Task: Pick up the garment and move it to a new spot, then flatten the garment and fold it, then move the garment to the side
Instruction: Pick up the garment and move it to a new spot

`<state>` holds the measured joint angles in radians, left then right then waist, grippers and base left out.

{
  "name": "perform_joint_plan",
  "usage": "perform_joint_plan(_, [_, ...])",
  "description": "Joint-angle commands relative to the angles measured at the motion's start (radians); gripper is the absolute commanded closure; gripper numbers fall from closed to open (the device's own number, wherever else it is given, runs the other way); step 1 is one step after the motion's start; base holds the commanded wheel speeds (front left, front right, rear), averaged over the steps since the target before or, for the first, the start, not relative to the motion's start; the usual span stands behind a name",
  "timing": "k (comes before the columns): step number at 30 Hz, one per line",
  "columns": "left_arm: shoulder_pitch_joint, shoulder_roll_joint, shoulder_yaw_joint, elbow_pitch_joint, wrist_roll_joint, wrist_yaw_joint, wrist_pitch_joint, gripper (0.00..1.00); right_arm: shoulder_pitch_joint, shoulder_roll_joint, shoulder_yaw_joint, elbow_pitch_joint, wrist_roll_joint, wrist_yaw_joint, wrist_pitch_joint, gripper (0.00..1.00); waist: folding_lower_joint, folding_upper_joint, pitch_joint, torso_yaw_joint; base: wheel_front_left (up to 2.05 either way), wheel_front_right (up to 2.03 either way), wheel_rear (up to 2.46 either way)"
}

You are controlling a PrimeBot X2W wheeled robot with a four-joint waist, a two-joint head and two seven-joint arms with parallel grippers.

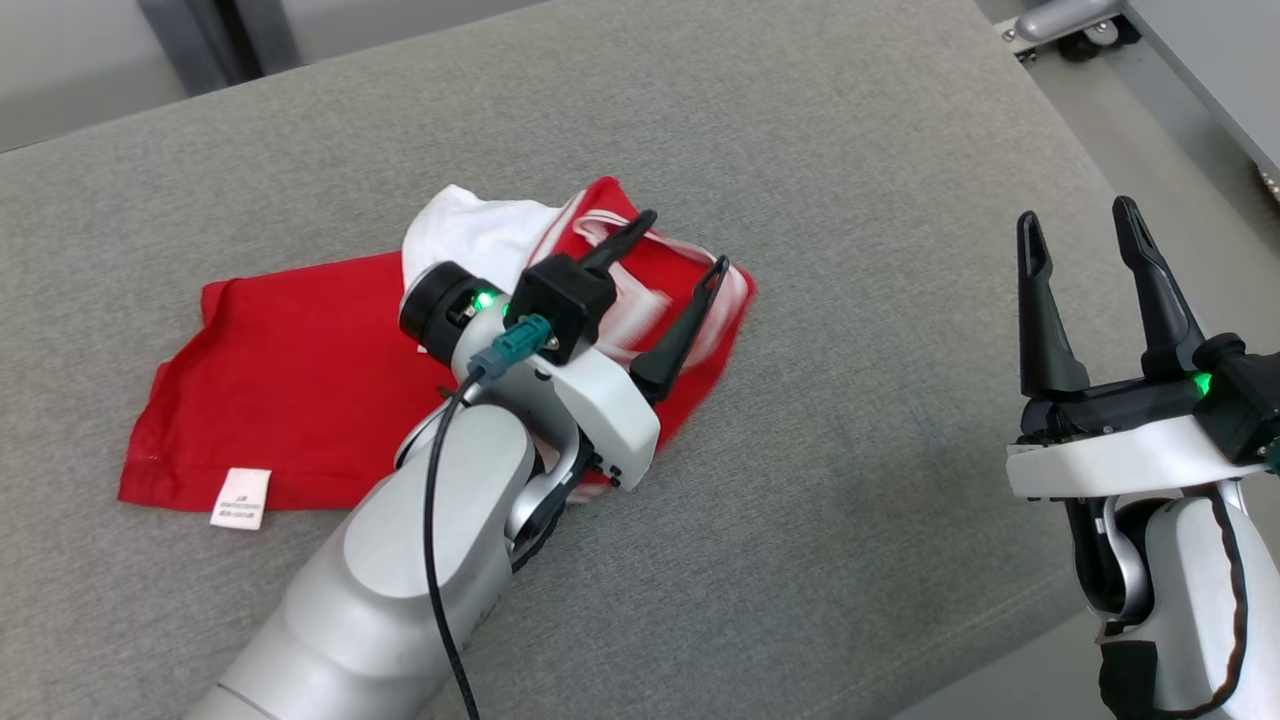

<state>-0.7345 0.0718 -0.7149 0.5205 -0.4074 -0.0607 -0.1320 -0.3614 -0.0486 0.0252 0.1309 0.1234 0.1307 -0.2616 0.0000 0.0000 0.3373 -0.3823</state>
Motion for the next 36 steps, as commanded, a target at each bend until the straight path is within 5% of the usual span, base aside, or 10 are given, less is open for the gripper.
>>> perform_joint_plan(1, [-0.026,-0.003,0.006,0.008,-0.010,-0.003,-0.026,0.00,-0.003,-0.004,-0.006,-0.003,-0.002,0.000,-0.007,0.00,0.0000,0.0000,-0.009,0.018,0.00,0.00,0.00])
perform_joint_plan(8, [-0.029,0.003,0.063,0.005,-0.040,0.018,-0.113,0.00,0.005,-0.004,-0.003,-0.002,-0.026,0.000,-0.007,0.00,0.0000,0.0000,-0.058,0.106,0.00,0.00,0.00])
perform_joint_plan(14, [0.039,0.067,0.163,-0.062,-0.027,0.069,-0.132,0.00,0.028,-0.005,0.017,-0.004,-0.056,0.000,-0.007,0.00,0.0000,0.0000,-0.113,0.204,0.00,0.00,0.00])
perform_joint_plan(24, [0.344,0.146,0.378,-0.258,0.030,0.135,-0.132,0.00,0.080,-0.005,0.059,0.024,-0.092,0.000,-0.007,0.00,0.0000,0.0000,-0.188,0.335,0.00,0.00,0.00])
perform_joint_plan(29, [0.517,0.124,0.471,-0.316,0.063,0.141,-0.132,0.00,0.115,-0.005,0.072,0.034,-0.090,0.000,0.003,0.00,0.0000,0.0000,-0.215,0.380,0.00,0.00,0.00])
perform_joint_plan(36, [0.654,0.024,0.588,-0.391,0.120,0.118,-0.132,0.00,0.149,-0.005,0.090,0.048,-0.092,0.000,0.010,0.00,0.0000,0.0000,-0.238,0.408,0.00,0.00,0.00])
